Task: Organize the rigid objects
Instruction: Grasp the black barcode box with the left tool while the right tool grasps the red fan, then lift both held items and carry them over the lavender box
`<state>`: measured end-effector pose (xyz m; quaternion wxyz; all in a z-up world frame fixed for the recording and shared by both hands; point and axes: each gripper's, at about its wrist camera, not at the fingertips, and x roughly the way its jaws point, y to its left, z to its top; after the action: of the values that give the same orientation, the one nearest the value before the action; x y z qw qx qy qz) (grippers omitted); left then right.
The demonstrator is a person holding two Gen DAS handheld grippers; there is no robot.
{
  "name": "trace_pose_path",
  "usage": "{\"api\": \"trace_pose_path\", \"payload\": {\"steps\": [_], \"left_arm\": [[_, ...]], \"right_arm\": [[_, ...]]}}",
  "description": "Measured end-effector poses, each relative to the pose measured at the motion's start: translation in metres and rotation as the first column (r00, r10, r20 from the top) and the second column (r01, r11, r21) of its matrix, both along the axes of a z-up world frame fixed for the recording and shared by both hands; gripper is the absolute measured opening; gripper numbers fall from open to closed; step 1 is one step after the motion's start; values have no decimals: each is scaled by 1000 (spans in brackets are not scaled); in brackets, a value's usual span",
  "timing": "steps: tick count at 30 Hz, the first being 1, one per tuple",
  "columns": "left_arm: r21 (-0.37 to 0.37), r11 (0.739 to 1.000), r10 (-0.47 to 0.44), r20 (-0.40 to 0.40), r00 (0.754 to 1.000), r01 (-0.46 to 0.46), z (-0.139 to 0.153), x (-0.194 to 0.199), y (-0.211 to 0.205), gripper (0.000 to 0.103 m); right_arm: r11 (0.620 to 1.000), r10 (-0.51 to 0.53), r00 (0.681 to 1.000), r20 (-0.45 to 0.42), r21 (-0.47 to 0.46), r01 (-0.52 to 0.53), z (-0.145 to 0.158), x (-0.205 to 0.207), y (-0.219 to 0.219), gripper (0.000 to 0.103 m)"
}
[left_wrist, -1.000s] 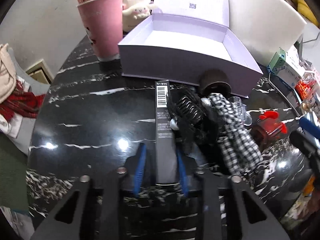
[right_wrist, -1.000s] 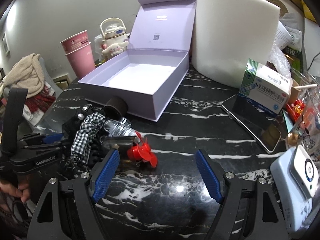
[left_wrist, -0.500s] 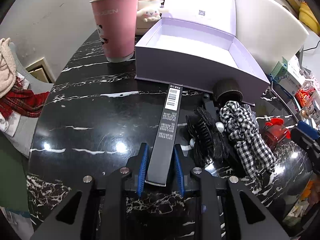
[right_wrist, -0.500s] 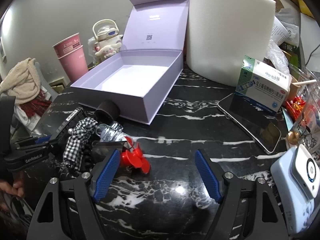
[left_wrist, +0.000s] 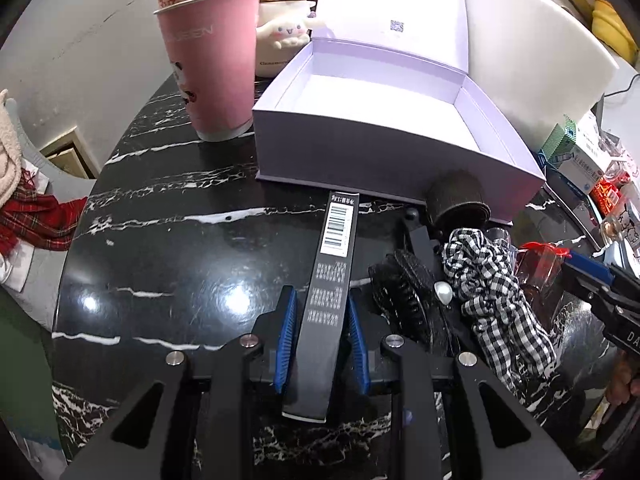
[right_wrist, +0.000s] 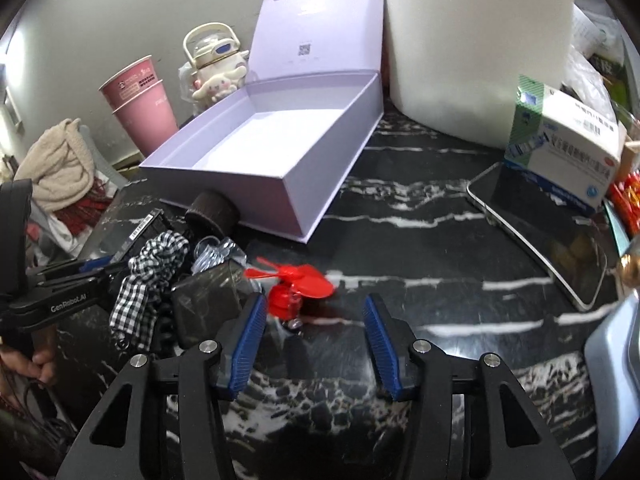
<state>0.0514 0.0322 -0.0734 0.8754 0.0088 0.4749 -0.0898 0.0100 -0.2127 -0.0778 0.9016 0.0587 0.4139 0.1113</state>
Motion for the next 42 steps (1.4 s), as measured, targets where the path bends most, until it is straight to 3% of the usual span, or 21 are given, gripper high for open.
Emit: {"api": "trace_pose_path", "payload": {"steps": [6, 12, 16, 17, 19, 21, 28, 32, 35, 42], "left_arm": [[26, 1000, -10, 10, 1000, 10, -1, 4, -2, 26], [47, 998, -45, 29, 999, 43, -2, 11, -6, 26], [38, 998, -42, 31, 999, 41, -2, 16, -5, 26], [37, 998, -45, 34, 998, 43, -3, 17, -6, 26], [31, 999, -43, 39, 998, 42, -3, 17, -5, 25], [27, 1000, -16, 40, 999, 15, -3, 18, -2, 19], [6, 999, -32, 28, 999, 32, -2, 12, 3, 18], [14, 999, -37, 57, 998, 36, 6, 1, 0, 18], [13, 999, -41, 79, 996, 40, 13, -6, -2, 18], [1, 999, -33, 104, 994, 33, 22, -26, 2, 18]], "right_arm": [[1000, 26, 1000, -4, 4, -26, -2, 16, 4, 54], [996, 61, 998, -28, 74, -59, -9, 32, 2, 57], [995, 86, 996, -21, 56, -85, -9, 37, 5, 57], [995, 86, 996, -19, 60, -85, -9, 37, 6, 56], [993, 85, 996, -16, 80, -83, -10, 38, 5, 38], [994, 75, 997, -11, 84, -74, -11, 39, 5, 34], [992, 51, 999, -19, 116, -49, -9, 35, -3, 32], [994, 27, 1000, -10, 109, -26, -4, 26, -6, 30], [995, 12, 1000, 9, 102, -13, -1, 18, -9, 22], [995, -10, 1000, 16, 96, 8, 3, 3, -11, 22]]}}
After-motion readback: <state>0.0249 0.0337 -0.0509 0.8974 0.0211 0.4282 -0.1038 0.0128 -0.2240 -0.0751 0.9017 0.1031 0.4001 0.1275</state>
